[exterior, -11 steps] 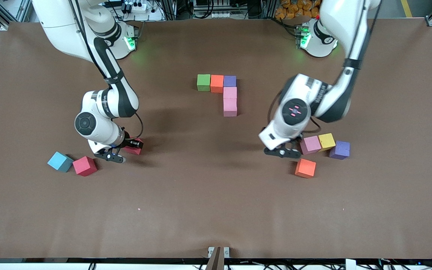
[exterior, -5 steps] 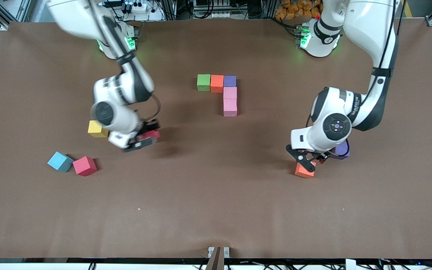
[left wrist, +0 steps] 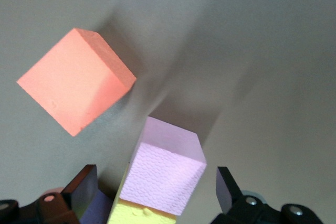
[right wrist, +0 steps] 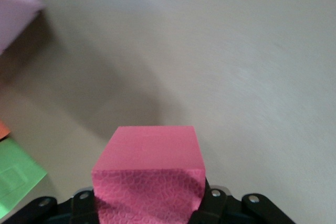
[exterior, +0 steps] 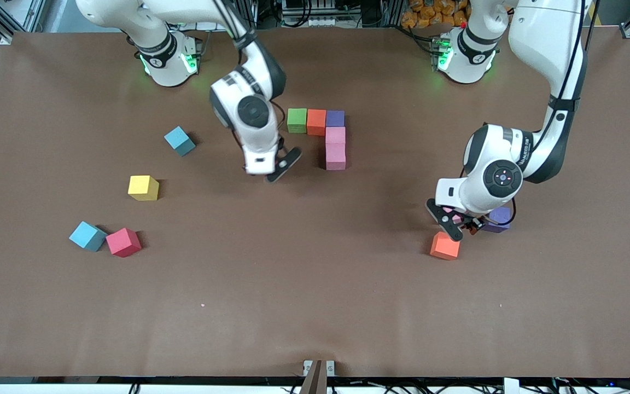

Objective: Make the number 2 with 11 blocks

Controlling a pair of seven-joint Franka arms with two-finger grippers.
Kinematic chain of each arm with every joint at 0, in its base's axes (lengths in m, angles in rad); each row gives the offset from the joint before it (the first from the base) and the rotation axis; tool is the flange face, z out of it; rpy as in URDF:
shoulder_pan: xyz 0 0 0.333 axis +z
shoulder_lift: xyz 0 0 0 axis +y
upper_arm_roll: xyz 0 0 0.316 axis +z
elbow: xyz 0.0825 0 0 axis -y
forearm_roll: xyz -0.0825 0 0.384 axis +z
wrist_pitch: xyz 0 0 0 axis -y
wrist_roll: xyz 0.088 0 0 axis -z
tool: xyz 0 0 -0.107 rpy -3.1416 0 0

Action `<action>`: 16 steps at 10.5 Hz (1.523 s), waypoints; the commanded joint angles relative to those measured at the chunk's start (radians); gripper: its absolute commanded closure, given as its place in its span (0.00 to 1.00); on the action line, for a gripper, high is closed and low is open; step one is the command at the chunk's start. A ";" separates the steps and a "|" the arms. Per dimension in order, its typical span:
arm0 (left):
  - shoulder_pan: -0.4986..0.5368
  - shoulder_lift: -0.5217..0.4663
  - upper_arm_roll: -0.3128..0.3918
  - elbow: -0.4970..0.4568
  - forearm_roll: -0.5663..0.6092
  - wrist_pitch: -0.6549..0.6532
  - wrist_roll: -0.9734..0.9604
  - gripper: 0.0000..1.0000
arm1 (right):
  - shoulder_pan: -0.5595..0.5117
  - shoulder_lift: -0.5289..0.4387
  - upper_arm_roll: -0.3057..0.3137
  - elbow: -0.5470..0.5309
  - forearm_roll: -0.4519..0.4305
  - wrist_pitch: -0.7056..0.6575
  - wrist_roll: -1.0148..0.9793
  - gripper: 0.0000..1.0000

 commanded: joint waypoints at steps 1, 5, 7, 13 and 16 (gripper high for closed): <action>-0.002 -0.054 -0.007 -0.091 0.023 0.057 0.023 0.00 | 0.058 0.000 -0.010 -0.005 -0.031 0.070 -0.133 0.60; 0.007 -0.044 -0.007 -0.151 0.023 0.172 0.172 0.00 | 0.121 0.098 -0.008 0.111 -0.035 0.110 -0.300 0.60; 0.004 -0.044 -0.007 -0.159 0.025 0.175 0.175 0.00 | 0.138 0.162 -0.008 0.189 -0.034 0.108 -0.348 0.60; 0.041 -0.036 -0.006 -0.203 0.025 0.241 0.258 0.00 | 0.164 0.268 -0.007 0.257 -0.025 0.116 -0.374 0.60; 0.037 -0.002 -0.007 -0.182 0.016 0.310 0.247 0.59 | 0.184 0.285 -0.005 0.269 -0.025 0.116 -0.374 0.60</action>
